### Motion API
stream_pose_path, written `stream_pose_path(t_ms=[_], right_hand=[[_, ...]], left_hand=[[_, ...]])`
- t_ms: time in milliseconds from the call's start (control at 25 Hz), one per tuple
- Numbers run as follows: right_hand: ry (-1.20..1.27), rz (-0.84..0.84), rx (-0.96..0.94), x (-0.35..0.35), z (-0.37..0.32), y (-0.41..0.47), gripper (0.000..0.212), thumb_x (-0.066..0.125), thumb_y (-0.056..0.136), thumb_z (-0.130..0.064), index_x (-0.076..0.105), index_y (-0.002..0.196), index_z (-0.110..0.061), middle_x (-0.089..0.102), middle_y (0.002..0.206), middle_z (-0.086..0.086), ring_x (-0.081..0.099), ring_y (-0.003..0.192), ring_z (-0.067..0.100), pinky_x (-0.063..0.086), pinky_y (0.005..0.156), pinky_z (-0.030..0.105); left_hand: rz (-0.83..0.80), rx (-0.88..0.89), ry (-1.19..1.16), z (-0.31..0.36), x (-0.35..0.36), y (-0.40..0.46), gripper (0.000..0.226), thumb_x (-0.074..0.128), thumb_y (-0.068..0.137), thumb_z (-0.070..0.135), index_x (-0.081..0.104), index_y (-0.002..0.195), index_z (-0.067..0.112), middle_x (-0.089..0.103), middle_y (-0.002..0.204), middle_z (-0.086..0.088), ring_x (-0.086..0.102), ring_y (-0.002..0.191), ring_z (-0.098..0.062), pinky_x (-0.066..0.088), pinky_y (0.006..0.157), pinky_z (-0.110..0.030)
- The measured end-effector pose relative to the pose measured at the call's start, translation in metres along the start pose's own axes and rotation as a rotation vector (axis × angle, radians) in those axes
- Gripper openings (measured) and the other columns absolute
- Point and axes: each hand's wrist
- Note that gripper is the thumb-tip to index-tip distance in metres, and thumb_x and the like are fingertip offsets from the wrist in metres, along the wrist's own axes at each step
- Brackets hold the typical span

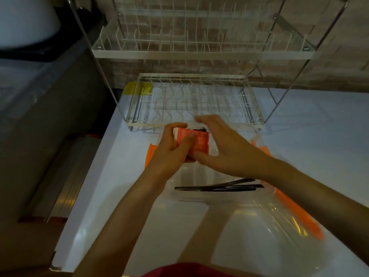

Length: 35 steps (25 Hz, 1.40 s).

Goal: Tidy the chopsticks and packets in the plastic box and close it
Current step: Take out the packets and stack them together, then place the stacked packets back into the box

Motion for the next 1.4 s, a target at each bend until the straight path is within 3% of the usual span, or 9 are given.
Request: stream_pose_path(t_ms=[80,200,440,720,920,1040,1200,1320,1400], right_hand=[[-0.256,-0.095,-0.106,-0.003,-0.002,0.003,0.076,0.065,0.077,-0.040,0.029,0.137,-0.009,0.042,0.133,0.009,0.047,0.115,0.021,0.039,0.092,0.026],[-0.462,-0.116,-0.141,0.000,-0.006,0.011,0.071,0.063,0.079,-0.041,0.032,0.134,-0.008,0.044,0.127,0.011,0.049,0.107,0.022,0.045,0.087,0.032],[-0.404,-0.298,-0.121,-0.005,-0.006,0.024,0.053,0.063,0.078,-0.034,0.041,0.118,-0.008,0.048,0.113,0.009,0.040,0.082,0.010,0.035,0.061,0.018],[-0.494,-0.288,-0.183,0.003,-0.008,0.032,0.055,0.067,0.077,-0.029,0.039,0.119,-0.007,0.046,0.115,0.010,0.038,0.080,0.010,0.034,0.064,0.024],[-0.435,-0.233,-0.177,0.004,-0.011,0.035,0.052,0.068,0.075,-0.025,0.041,0.115,-0.007,0.047,0.112,0.010,0.040,0.077,0.011,0.036,0.061,0.024],[-0.334,-0.204,-0.136,0.004,-0.015,0.039,0.050,0.067,0.074,-0.022,0.041,0.114,-0.007,0.047,0.110,0.010,0.047,0.079,0.015,0.046,0.064,0.030],[-0.276,-0.208,-0.143,0.009,-0.017,0.041,0.048,0.067,0.073,-0.021,0.042,0.111,-0.006,0.044,0.100,0.006,0.047,0.075,0.016,0.044,0.060,0.027],[-0.314,-0.265,-0.129,0.014,-0.007,0.038,0.046,0.065,0.075,-0.024,0.042,0.110,-0.006,0.039,0.095,0.001,0.041,0.070,0.011,0.035,0.054,0.020],[-0.404,-0.333,-0.099,0.021,0.004,0.035,0.047,0.062,0.078,-0.024,0.041,0.114,-0.006,0.044,0.102,0.008,0.039,0.073,0.011,0.032,0.053,0.021]], left_hand=[[0.013,-0.003,0.010,0.000,0.001,0.000,0.028,0.048,0.090,0.025,0.037,0.116,0.024,0.060,0.089,0.009,0.066,0.067,0.005,0.054,0.058,-0.011],[0.030,-0.025,0.040,-0.001,0.004,0.001,0.032,0.051,0.089,0.027,0.036,0.116,0.019,0.060,0.082,0.011,0.063,0.061,0.011,0.053,0.057,-0.010],[-0.003,-0.157,-0.026,-0.003,-0.004,-0.001,0.045,0.054,0.085,0.033,0.043,0.123,0.012,0.063,0.091,0.005,0.067,0.067,0.004,0.054,0.058,-0.011],[0.002,-0.143,0.028,-0.006,-0.014,-0.001,0.042,0.051,0.086,0.034,0.052,0.119,0.009,0.065,0.110,-0.010,0.064,0.100,-0.017,0.051,0.090,-0.027],[0.004,-0.090,0.137,-0.003,-0.022,0.002,0.047,0.052,0.084,0.038,0.050,0.123,0.011,0.064,0.114,-0.009,0.064,0.099,-0.017,0.052,0.084,-0.024],[0.008,-0.006,0.207,0.003,-0.025,0.003,0.043,0.050,0.086,0.036,0.049,0.121,0.011,0.064,0.103,0.000,0.064,0.086,-0.002,0.052,0.068,-0.008],[0.140,0.083,0.321,-0.002,-0.030,-0.003,0.020,0.039,0.090,0.040,0.049,0.105,0.031,0.054,0.085,0.019,0.059,0.074,0.005,0.044,0.058,-0.001],[0.367,0.155,0.334,-0.014,-0.041,-0.004,0.027,0.034,0.093,0.035,0.054,0.110,0.030,0.052,0.091,0.022,0.050,0.081,0.010,0.038,0.063,0.005],[0.457,0.119,0.332,-0.023,-0.049,-0.001,0.030,0.037,0.094,0.031,0.052,0.119,0.024,0.051,0.105,0.016,0.049,0.088,0.006,0.035,0.069,-0.002]])
Point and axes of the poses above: each hand's wrist, its own y-axis towards the middle knuckle, its own x-axis out of the palm, z = x × y
